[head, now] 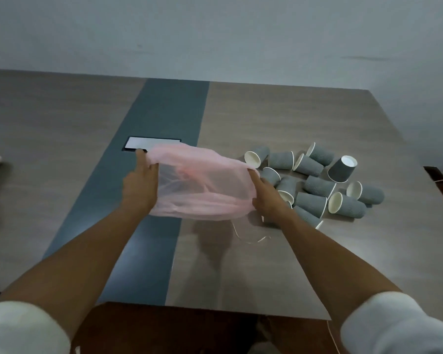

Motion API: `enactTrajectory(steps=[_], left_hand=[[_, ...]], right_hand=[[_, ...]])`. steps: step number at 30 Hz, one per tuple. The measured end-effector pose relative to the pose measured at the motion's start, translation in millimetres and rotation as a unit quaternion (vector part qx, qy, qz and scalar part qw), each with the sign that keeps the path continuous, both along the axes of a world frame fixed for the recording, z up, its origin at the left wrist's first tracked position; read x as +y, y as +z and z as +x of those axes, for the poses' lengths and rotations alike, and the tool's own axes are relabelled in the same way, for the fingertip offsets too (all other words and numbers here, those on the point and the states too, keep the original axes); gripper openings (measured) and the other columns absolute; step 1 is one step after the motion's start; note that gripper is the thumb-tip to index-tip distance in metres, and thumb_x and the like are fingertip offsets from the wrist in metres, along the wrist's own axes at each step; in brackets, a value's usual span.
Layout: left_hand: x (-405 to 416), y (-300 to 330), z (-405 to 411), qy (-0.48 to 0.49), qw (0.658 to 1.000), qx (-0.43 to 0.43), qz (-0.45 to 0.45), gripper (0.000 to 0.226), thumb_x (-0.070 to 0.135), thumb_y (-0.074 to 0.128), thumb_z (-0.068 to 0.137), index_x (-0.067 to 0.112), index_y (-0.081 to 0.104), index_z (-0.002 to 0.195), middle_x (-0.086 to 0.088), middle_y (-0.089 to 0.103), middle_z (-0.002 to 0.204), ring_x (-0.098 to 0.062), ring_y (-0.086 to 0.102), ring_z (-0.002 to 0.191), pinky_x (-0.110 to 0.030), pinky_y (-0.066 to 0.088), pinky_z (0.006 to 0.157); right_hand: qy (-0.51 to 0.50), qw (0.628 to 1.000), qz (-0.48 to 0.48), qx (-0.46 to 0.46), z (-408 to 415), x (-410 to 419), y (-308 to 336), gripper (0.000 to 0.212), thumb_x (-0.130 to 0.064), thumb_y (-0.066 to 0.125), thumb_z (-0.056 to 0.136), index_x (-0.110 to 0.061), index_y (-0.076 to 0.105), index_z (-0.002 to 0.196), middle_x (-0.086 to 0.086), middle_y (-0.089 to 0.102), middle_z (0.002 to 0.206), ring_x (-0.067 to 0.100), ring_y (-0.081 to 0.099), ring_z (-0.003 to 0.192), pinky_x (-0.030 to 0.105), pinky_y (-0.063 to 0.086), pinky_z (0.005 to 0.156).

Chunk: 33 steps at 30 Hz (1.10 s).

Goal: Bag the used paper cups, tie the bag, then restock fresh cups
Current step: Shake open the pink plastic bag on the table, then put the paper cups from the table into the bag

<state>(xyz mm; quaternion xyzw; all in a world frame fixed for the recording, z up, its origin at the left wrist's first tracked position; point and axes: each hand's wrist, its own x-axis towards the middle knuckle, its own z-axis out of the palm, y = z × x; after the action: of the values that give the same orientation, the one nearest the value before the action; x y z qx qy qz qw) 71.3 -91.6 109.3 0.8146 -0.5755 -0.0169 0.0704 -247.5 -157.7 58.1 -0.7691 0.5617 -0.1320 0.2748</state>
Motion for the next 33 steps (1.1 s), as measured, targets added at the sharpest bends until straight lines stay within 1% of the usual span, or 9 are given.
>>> enactTrajectory(steps=[5,9,13,15,18,22,24,27,33], left_hand=[[-27,-5,-8,0.015,0.996,-0.072,0.045,0.071,0.003,0.056,0.093,0.022,0.023,0.154,-0.018,-0.009,0.165,-0.048,0.063,0.093,-0.049,0.051,0.085],[-44,-10,-37,0.033,0.994,-0.056,0.082,0.074,0.003,0.059,0.088,0.036,0.033,0.149,-0.015,-0.011,0.167,-0.048,0.064,0.088,-0.046,0.051,0.080],[-55,-21,-68,0.045,0.987,-0.047,0.149,0.075,0.016,0.065,0.090,0.044,0.030,0.150,-0.014,-0.009,0.167,-0.045,0.066,0.097,-0.043,0.050,0.080],[-57,-25,-80,0.040,0.987,-0.055,0.144,0.067,0.028,0.068,0.089,0.040,0.034,0.146,-0.011,-0.004,0.166,-0.041,0.066,0.094,-0.041,0.049,0.078],[-62,-29,-94,0.024,0.990,-0.083,0.112,0.047,0.037,0.067,0.089,0.031,0.049,0.132,-0.006,0.008,0.164,-0.038,0.056,0.108,-0.041,0.046,0.072],[-75,-21,-102,-0.005,0.978,-0.186,0.092,0.025,0.024,0.064,0.089,0.022,0.069,0.113,-0.011,0.034,0.150,-0.034,0.040,0.128,-0.045,0.048,0.082],[-83,-17,-104,-0.013,0.977,-0.179,0.112,0.032,0.020,0.060,0.094,0.024,0.064,0.125,-0.012,0.037,0.146,-0.034,0.045,0.124,-0.045,0.050,0.084],[-96,-10,-107,-0.014,0.985,-0.107,0.133,0.051,0.015,0.054,0.097,0.030,0.045,0.145,-0.013,0.030,0.151,-0.039,0.055,0.117,-0.049,0.052,0.087],[-116,-8,-106,-0.014,0.988,0.045,0.148,0.073,0.016,0.062,0.089,0.033,0.030,0.153,-0.015,0.035,0.151,-0.046,0.057,0.115,-0.049,0.051,0.093]], right_hand=[[0.077,0.997,-0.008,-0.025,-1,-64,-8,0.068,-0.001,0.055,0.085,-0.027,0.039,0.145,0.019,0.054,0.129,0.038,0.059,0.104,0.041,0.049,0.091],[-0.050,0.992,-0.011,-0.115,-23,-101,-4,0.027,-0.022,0.049,0.088,-0.024,0.038,0.112,0.012,0.060,0.109,0.036,0.060,0.095,0.048,0.050,0.086],[-0.102,0.981,0.041,0.159,-65,-144,-31,0.040,-0.027,0.047,0.094,-0.010,0.053,0.131,0.020,0.054,0.139,0.041,0.044,0.132,0.049,0.033,0.107],[-0.084,0.967,0.096,0.221,-74,-150,-46,0.045,-0.034,0.046,0.094,-0.015,0.059,0.133,0.019,0.048,0.146,0.040,0.036,0.138,0.050,0.026,0.113],[-0.055,0.982,0.109,0.147,-77,-151,-52,0.034,-0.030,0.052,0.090,-0.022,0.070,0.118,0.015,0.060,0.131,0.041,0.045,0.130,0.048,0.034,0.109],[-0.065,0.994,0.076,-0.046,-79,-159,-28,0.026,-0.030,0.055,0.087,-0.012,0.060,0.068,0.008,0.062,0.074,0.033,0.062,0.087,0.044,0.048,0.078],[-0.082,0.979,0.052,-0.180,-76,-161,-12,0.029,-0.030,0.055,0.083,-0.003,0.058,0.072,0.003,0.054,0.067,0.020,0.050,0.067,0.041,0.044,0.064],[-0.047,0.947,0.069,-0.310,-59,-152,2,0.029,-0.024,0.058,0.075,0.005,0.055,0.074,0.002,0.046,0.067,0.012,0.040,0.065,0.033,0.033,0.061],[0.058,0.967,0.087,-0.233,6,-102,-48,0.006,-0.007,0.073,0.083,-0.002,0.072,0.080,0.013,0.069,0.083,0.023,0.060,0.076,0.033,0.043,0.072]])
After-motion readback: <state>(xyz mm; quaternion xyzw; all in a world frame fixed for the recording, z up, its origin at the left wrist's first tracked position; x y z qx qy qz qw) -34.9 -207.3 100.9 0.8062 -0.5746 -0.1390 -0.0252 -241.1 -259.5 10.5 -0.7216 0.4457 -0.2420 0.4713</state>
